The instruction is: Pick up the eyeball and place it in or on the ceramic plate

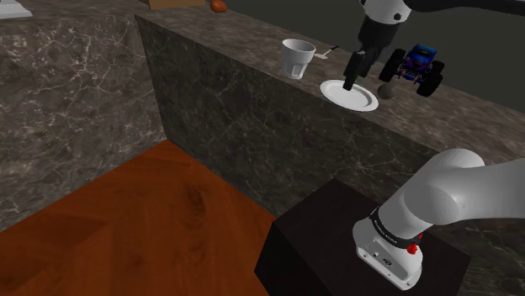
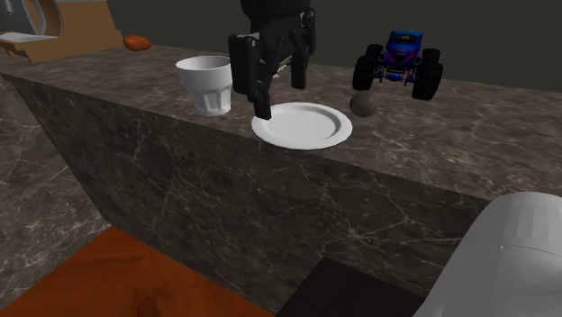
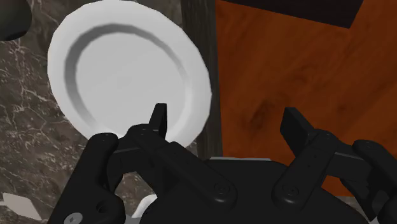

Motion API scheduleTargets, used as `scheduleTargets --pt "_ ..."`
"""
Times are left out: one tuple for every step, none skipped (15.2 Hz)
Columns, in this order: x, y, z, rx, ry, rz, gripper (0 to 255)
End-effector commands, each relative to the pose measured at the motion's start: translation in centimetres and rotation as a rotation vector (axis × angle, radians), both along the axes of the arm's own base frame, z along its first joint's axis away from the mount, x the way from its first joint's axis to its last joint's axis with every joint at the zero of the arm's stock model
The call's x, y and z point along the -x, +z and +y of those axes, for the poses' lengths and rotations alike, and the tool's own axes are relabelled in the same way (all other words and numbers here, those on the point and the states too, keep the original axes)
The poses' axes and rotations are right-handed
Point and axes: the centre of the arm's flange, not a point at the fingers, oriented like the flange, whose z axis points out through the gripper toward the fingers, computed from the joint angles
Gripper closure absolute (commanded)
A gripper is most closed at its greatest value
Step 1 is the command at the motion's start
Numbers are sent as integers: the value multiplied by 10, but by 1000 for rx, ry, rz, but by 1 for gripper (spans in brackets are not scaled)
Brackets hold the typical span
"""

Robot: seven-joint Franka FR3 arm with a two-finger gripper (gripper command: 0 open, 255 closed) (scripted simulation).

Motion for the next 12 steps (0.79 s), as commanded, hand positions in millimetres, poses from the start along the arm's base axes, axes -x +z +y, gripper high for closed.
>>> scheduleTargets --pt "0 0 0 0 0 0 0" --pt "4 -3 -12 6 13 -5 0" --pt "8 -6 -23 12 26 -11 0" --pt "12 -9 -35 17 40 -16 0" --pt "16 -11 -47 23 53 -21 0" --pt "19 -14 -59 29 66 -26 0" --pt "23 -17 -71 35 79 -32 0" --pt "26 -20 -83 41 92 -37 0" --pt "29 -22 -95 47 106 -42 0" --pt "32 -25 -108 52 119 -47 0" --pt "34 -27 -120 58 132 -53 0" --pt "37 -30 -132 64 145 -58 0"
